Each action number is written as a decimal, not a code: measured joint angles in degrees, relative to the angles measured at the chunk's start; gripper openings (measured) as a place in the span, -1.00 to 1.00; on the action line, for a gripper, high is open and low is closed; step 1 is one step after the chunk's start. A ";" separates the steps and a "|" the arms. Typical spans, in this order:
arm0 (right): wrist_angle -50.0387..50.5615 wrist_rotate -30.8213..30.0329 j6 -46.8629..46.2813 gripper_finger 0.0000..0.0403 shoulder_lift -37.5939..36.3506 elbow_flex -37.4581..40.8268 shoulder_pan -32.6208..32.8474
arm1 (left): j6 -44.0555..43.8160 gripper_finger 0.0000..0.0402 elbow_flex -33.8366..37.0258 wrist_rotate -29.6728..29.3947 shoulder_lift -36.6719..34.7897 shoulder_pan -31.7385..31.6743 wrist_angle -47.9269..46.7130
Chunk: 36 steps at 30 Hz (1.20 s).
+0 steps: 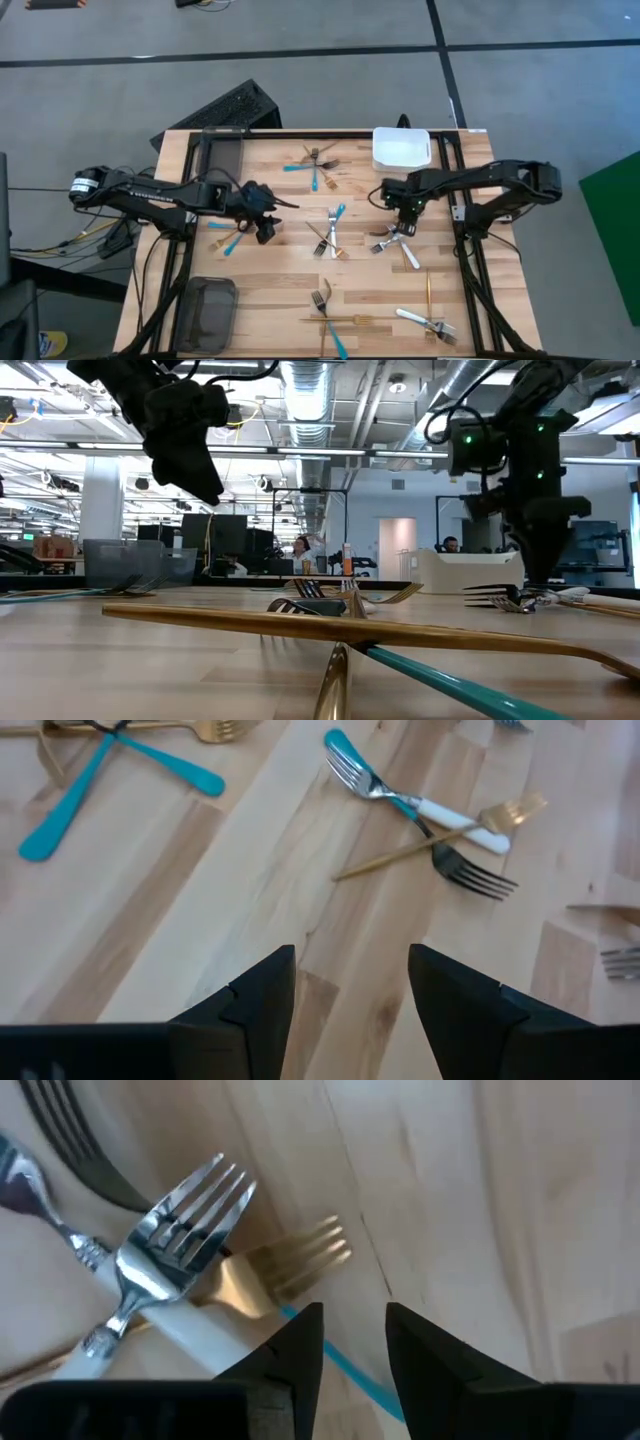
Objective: Sort silverware by color (type)
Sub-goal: Put the blue fork into the white bin
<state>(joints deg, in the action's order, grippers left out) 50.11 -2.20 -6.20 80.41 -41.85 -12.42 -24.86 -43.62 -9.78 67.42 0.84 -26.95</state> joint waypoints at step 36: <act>5.20 11.20 -12.13 -0.89 4.42 -1.90 3.40 | -3.91 -0.09 0.02 -4.61 0.00 4.39 -3.98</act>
<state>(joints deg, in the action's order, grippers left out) 55.31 9.00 -18.33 84.82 -43.75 -9.02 -28.77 -43.59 -14.39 67.42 5.23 -30.93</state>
